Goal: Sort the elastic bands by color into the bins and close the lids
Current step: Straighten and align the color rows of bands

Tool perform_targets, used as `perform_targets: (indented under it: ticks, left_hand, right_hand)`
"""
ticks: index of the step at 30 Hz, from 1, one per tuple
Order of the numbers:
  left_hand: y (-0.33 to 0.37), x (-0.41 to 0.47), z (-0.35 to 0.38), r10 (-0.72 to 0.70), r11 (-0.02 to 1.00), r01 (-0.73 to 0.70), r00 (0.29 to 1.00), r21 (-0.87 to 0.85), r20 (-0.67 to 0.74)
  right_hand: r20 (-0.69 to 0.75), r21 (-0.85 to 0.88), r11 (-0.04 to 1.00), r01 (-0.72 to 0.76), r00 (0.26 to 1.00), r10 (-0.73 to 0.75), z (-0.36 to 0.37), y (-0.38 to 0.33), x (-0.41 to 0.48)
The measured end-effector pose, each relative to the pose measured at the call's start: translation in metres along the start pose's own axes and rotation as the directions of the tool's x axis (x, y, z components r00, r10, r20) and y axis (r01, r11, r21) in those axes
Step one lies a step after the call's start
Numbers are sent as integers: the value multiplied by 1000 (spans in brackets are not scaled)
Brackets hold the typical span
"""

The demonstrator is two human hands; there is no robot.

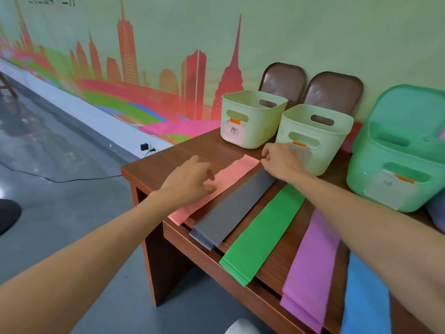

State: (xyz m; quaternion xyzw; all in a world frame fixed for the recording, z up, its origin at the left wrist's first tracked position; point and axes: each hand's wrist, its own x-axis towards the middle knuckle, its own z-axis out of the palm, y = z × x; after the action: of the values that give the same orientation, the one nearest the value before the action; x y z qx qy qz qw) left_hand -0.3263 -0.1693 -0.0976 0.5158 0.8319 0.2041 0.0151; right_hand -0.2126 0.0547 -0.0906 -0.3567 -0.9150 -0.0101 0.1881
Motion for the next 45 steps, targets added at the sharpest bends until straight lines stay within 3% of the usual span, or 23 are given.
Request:
perform_targets:
  ticks: [2,6,10,17,21,27,32,35,39,42,45]
  left_hand:
    - [14,-1,3,91,992,-93,995,-90,-28]
    - [55,-1,7,233,958,-231,972,-167,-5]
    - [109,5,20,372,906,-377,926,-193,-61]
    - [213,-4,59,514,795,-481,858,-370,-11]
    - [253,-6,81,569,779,-518,821,-354,51]
    - [286,-5,102,585,811,-566,773,-149,247]
    - [291,1,112,517,834,-550,802,36,299]
    - [292,2,109,509,837,-544,813,56,282]
    - [294,0,103,550,833,-552,816,-45,180]
    - [296,-1,99,583,806,-568,810,-166,60]
    - [298,-4,94,586,784,-575,810,-232,-30]
  right_hand:
    - [58,-48,997,63,997,-60,-17,16,-10]
    - [325,47,989,142,934,-149,-65,55,-44]
    - [435,25,993,115,893,-114,-112,104,-89]
    - [418,85,988,-128,905,81,-162,203,-173]
    - [369,56,986,-157,921,126,-161,239,-204]
    - [363,136,982,-128,929,71,-142,258,-223]
    - [332,142,986,-93,942,41,-135,262,-228]
    - [350,118,990,-77,936,31,-134,262,-231]
    - [294,85,996,-39,956,12,-138,253,-231]
    - [212,225,972,-64,977,15,-146,239,-228]
    - [225,424,888,-180,970,89,-158,220,-226]
